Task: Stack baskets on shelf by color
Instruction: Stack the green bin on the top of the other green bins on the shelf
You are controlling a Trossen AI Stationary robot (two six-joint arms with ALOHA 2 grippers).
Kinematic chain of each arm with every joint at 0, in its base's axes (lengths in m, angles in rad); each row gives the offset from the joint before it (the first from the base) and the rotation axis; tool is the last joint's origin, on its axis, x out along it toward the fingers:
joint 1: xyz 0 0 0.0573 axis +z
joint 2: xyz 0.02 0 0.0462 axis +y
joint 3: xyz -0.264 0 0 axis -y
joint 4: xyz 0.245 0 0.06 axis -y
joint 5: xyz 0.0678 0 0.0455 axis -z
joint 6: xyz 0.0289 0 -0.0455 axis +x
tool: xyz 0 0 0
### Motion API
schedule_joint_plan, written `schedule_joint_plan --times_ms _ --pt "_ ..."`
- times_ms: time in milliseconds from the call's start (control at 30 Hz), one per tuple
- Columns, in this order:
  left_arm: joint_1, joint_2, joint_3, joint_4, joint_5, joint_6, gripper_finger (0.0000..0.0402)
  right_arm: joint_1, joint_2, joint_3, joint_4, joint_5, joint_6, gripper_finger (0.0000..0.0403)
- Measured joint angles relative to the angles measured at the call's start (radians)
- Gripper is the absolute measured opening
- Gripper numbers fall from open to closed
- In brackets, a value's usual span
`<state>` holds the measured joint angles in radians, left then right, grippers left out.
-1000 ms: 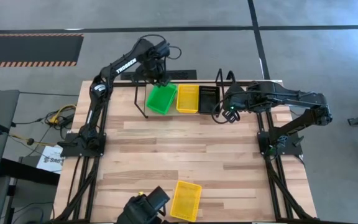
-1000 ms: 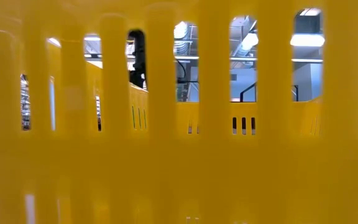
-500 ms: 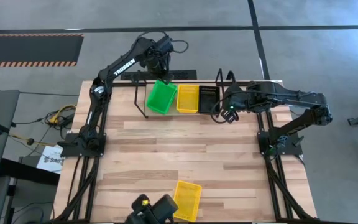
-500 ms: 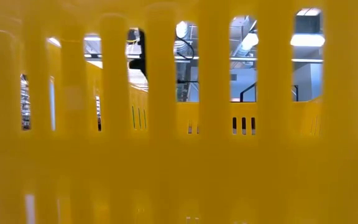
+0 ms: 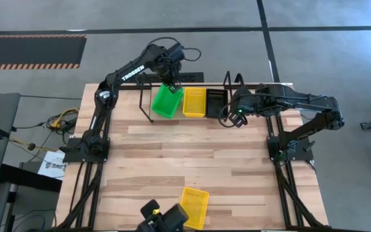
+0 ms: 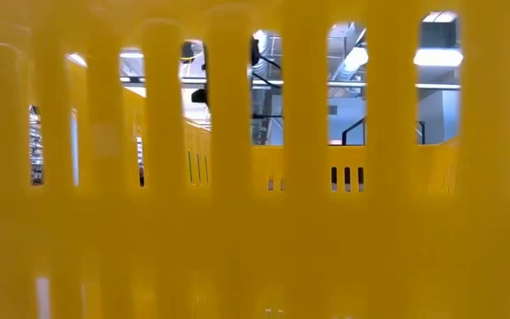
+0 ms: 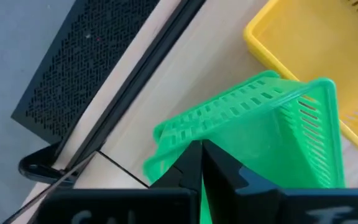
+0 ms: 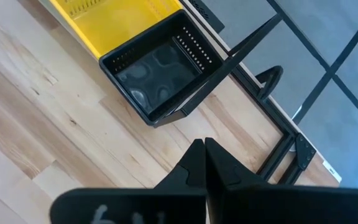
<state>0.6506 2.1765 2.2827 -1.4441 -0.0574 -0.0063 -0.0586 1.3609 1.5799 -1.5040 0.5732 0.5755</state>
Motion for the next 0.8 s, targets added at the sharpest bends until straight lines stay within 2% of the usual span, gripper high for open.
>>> schedule_joint_plan --times_ms 333,533,700,800 --pt "0.016 0.002 -0.107 0.037 -0.001 0.010 0.0000 0.000 0.000 0.000 -0.002 -0.004 0.000 0.0007" --pt "-0.014 -0.010 -0.029 -0.035 0.023 -0.064 0.0000 0.000 0.000 0.000 -0.011 -0.004 -0.006 0.0007" --pt "-0.051 -0.039 0.031 -0.125 0.008 -0.272 0.0000 0.000 0.000 0.000 -0.030 -0.003 -0.007 0.0007" --pt "-0.061 -0.040 0.030 -0.127 0.056 -0.371 0.0000 0.000 0.000 0.000 -0.029 -0.003 -0.007 0.0007"
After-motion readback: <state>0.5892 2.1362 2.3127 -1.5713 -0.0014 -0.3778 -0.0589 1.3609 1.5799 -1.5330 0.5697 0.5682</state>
